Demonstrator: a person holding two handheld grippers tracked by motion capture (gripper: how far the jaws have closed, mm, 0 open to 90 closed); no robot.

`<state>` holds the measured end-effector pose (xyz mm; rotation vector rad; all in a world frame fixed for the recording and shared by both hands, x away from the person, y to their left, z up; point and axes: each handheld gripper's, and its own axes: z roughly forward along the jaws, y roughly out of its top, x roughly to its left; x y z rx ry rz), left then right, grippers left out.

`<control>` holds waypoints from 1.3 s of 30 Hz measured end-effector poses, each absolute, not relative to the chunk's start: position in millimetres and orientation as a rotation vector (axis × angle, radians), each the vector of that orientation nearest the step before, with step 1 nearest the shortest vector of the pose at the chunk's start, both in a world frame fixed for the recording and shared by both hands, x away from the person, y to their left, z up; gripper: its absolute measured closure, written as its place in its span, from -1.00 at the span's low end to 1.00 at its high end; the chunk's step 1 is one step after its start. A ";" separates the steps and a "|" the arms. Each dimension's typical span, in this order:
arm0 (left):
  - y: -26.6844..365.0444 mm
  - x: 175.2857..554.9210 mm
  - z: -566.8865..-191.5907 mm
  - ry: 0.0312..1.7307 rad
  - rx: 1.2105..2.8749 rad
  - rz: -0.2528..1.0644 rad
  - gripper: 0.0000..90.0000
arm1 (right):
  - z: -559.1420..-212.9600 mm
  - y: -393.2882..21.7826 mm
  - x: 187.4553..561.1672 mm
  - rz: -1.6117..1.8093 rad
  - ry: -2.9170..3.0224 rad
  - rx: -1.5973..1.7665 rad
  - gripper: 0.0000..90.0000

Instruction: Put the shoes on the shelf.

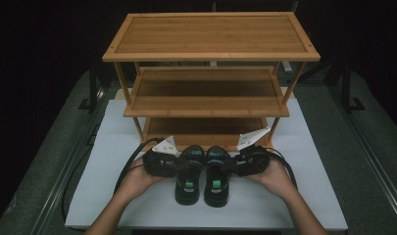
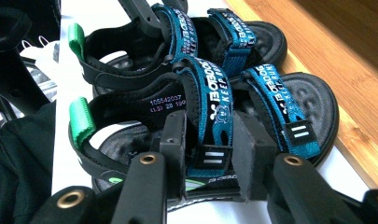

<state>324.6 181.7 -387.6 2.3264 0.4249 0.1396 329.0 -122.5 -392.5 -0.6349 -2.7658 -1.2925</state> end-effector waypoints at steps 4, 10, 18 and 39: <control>180.3 321.8 -385.8 0.435 2.320 0.177 0.58 | -392.2 -122.8 329.4 -1.304 -2.756 -0.645 0.51; 181.4 322.1 -377.8 0.461 2.279 0.236 0.61 | -385.9 -123.5 329.6 -1.346 -2.774 -0.656 0.54; 178.4 329.2 -365.9 0.487 2.221 0.289 0.61 | -372.4 -126.6 338.6 -1.427 -2.796 -0.703 0.55; 168.2 373.3 -379.4 0.598 2.112 0.477 0.61 | -384.0 -116.1 381.3 -1.611 -2.853 -0.926 0.54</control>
